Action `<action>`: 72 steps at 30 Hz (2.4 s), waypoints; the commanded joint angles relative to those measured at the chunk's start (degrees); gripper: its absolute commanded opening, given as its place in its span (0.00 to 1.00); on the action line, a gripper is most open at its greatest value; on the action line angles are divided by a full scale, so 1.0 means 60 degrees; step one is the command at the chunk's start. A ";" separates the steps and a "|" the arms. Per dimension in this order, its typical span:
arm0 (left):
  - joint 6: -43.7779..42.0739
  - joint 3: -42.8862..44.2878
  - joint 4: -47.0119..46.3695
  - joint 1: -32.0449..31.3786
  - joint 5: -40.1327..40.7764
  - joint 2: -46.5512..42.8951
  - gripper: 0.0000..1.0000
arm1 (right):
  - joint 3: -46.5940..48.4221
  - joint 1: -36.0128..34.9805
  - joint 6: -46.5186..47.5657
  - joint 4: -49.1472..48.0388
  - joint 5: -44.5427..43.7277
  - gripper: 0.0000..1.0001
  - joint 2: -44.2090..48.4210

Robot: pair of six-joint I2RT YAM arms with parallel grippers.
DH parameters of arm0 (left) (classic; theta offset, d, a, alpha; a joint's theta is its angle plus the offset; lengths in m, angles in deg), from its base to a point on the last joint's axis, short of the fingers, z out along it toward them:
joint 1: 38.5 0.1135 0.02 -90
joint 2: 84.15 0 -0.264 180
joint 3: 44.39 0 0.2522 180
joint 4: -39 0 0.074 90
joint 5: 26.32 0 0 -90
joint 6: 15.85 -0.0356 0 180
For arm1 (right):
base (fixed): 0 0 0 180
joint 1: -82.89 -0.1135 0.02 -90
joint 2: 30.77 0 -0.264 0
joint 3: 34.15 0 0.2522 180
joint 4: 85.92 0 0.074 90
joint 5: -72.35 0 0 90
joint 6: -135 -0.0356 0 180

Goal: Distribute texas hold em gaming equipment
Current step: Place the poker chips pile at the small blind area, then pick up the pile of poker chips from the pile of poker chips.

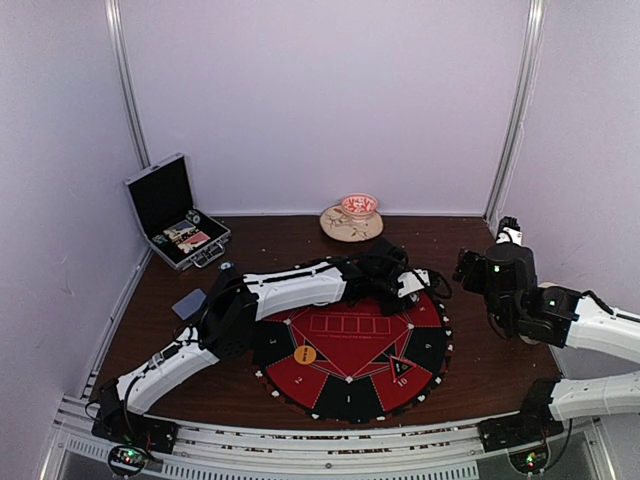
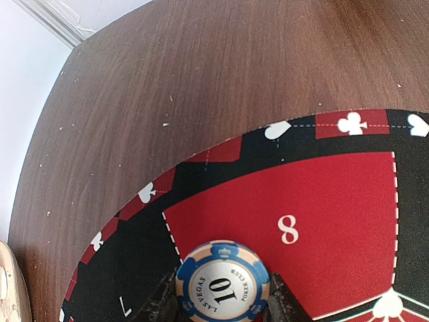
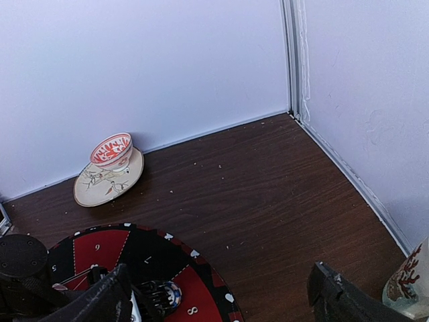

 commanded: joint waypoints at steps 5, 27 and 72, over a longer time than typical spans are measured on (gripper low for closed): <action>-0.0205 0.0035 -0.0331 -0.0068 0.0195 0.0029 0.49 | -0.0170 0.0030 0.0123 -0.0154 0.0112 0.92 0.0114; 0.0040 0.0147 -0.0518 -0.0097 0.0743 -0.0195 0.69 | -0.0190 0.0030 0.0206 -0.0259 0.0245 0.92 0.0121; 0.1019 -1.1958 0.0214 0.5146 -0.0179 -1.1981 0.98 | 0.2349 0.1888 -0.0005 0.0416 0.1685 1.00 -0.6766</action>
